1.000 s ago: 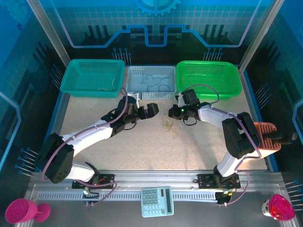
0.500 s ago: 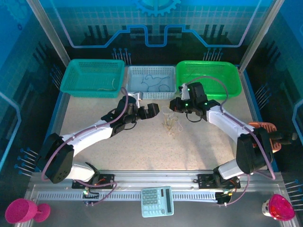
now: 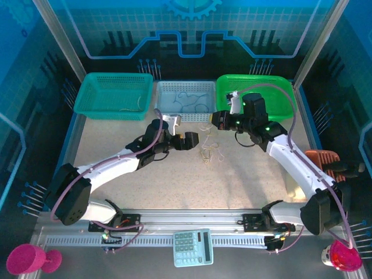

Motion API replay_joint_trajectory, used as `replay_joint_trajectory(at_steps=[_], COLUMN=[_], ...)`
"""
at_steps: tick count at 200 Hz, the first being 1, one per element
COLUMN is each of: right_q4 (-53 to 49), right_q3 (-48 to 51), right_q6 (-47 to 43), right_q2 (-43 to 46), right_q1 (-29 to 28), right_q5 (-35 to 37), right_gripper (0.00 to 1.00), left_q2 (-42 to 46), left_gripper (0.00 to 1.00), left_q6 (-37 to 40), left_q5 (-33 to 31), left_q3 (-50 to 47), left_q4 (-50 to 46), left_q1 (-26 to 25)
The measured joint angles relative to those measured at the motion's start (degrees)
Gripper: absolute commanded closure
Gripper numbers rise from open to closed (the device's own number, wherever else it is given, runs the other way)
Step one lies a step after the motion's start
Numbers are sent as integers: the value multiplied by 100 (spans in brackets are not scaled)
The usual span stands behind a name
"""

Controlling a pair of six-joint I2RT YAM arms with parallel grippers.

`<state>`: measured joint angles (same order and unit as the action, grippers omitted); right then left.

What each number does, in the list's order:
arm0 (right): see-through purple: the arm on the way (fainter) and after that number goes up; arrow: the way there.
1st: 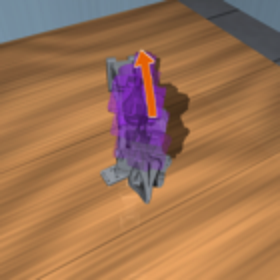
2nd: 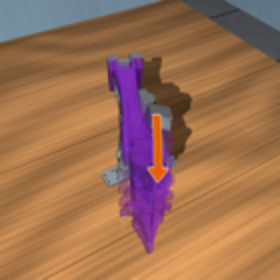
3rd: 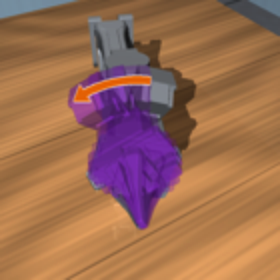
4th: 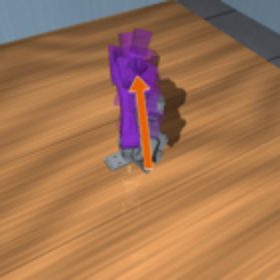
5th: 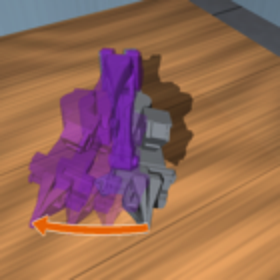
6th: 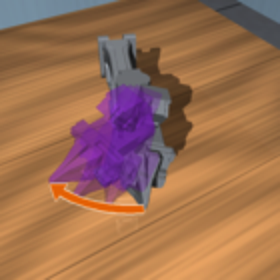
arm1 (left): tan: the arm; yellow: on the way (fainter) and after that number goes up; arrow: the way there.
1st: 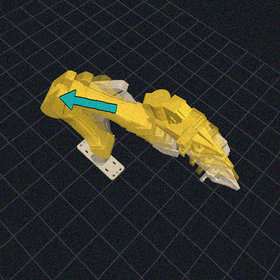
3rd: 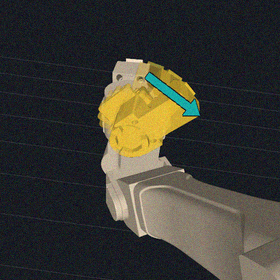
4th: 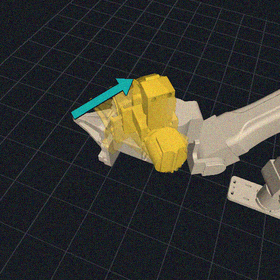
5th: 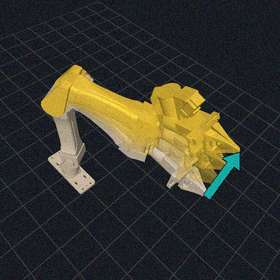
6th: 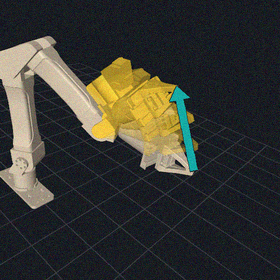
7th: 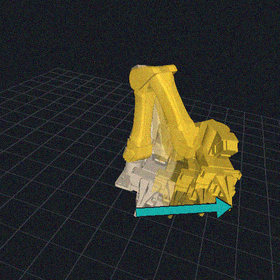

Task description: Untangle the cables

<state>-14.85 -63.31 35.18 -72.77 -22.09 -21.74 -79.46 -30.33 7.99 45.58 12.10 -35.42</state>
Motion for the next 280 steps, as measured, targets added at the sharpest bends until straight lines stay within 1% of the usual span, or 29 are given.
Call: replay_joint_trajectory(at_steps=[32,53,109,119,135,156,194,208,216,228,280], right_q4=[7,11,57,66,76,81,79,79,79,79,127], right_q3=[-17,-17,-103,-111,-122,-122,-122,-122,-131,-149,-197], right_q6=[85,131,302,308,326,343,341,341,343,343,341], right_q2=[83,90,188,236,302,345,345,345,345,345,466], right_q1=[0,0,-24,-37,-55,-55,-55,-52,-52,-52,-46], right_q5=[-96,-151,-302,-299,-323,-323,-323,-323,-326,-341,-407], right_gripper=[100,100,100,100,100,100,100,100,100,100,100], left_q2=[-50,-236,-728,-815,-938,-1117,-1388,-1440,-1475,-1550,-1639], left_gripper=[1,1,1,2,11,28,74,88,94,100,100], left_q6=[260,411,590,614,640,623,599,498,442,415,323], left_q5=[7,4,-22,-26,-61,-68,-59,-59,-63,-59,-59], left_q3=[7,138,599,651,686,710,656,538,450,326,2], left_q4=[20,4,39,66,118,168,363,479,529,584,658], left_q1=[-192,-304,-376,-376,-376,-376,-376,-376,-376,-376,-376])
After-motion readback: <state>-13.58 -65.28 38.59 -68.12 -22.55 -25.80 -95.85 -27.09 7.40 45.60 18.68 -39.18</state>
